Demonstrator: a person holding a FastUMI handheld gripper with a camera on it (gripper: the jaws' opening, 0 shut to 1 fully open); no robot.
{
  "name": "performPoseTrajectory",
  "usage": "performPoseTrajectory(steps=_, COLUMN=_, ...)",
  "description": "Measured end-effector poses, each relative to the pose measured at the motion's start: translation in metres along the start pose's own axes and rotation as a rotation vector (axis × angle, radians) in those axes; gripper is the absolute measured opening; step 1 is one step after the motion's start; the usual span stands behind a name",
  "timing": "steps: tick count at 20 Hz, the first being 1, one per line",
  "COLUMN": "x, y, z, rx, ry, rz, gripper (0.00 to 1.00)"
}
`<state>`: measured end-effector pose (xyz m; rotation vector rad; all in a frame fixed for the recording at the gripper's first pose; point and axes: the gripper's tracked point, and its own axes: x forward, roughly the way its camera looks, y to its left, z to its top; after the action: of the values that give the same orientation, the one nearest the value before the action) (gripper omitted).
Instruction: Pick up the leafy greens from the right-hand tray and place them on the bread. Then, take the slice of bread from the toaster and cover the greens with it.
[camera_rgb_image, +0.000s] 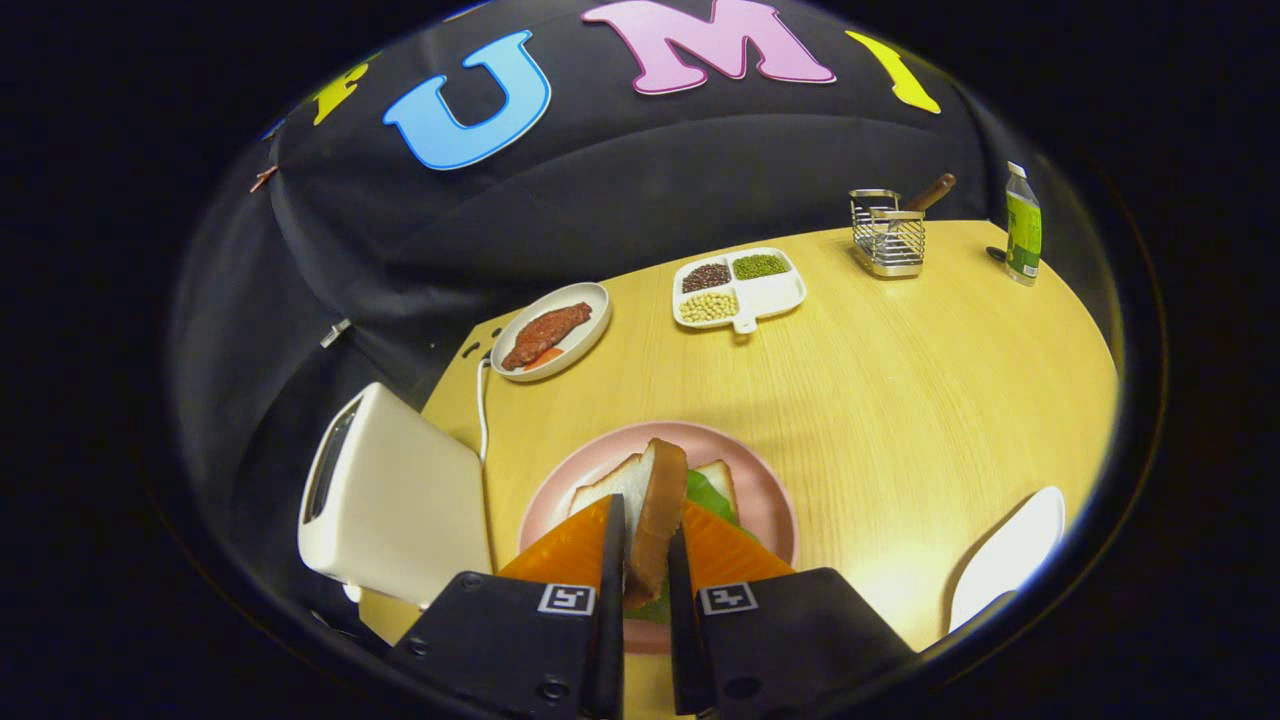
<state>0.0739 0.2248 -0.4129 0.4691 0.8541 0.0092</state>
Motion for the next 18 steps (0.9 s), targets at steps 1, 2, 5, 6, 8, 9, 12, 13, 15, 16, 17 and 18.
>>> performPoseTrajectory(steps=1, x=0.001, y=-0.006, z=-0.002, rx=-0.015, ry=0.004, rz=-0.012, gripper=0.26)
performPoseTrajectory(steps=2, x=0.002, y=-0.013, z=-0.004, rx=-0.030, ry=0.011, rz=-0.032, gripper=0.34)
performPoseTrajectory(steps=5, x=-0.001, y=-0.027, z=-0.004, rx=-0.081, ry=0.016, rz=-0.074, gripper=0.62)
performPoseTrajectory(steps=6, x=-0.004, y=-0.029, z=-0.002, rx=-0.095, ry=0.010, rz=-0.072, gripper=0.71)
performPoseTrajectory(steps=8, x=-0.011, y=-0.030, z=0.005, rx=-0.129, ry=-0.016, rz=-0.067, gripper=0.88)
performPoseTrajectory(steps=9, x=-0.018, y=-0.030, z=0.010, rx=-0.147, ry=-0.037, rz=-0.065, gripper=0.93)
performPoseTrajectory(steps=12, x=-0.043, y=-0.021, z=0.027, rx=-0.205, ry=-0.105, rz=-0.038, gripper=1.00)
performPoseTrajectory(steps=13, x=-0.054, y=-0.017, z=0.035, rx=-0.228, ry=-0.131, rz=-0.031, gripper=0.99)
performPoseTrajectory(steps=15, x=-0.077, y=-0.006, z=0.050, rx=-0.267, ry=-0.187, rz=-0.011, gripper=0.99)
performPoseTrajectory(steps=16, x=-0.091, y=0.002, z=0.060, rx=-0.282, ry=-0.218, rz=0.008, gripper=0.99)
performPoseTrajectory(steps=17, x=-0.105, y=0.010, z=0.070, rx=-0.294, ry=-0.248, rz=0.025, gripper=0.99)
performPoseTrajectory(steps=18, x=-0.119, y=0.018, z=0.079, rx=-0.304, ry=-0.277, rz=0.041, gripper=0.99)
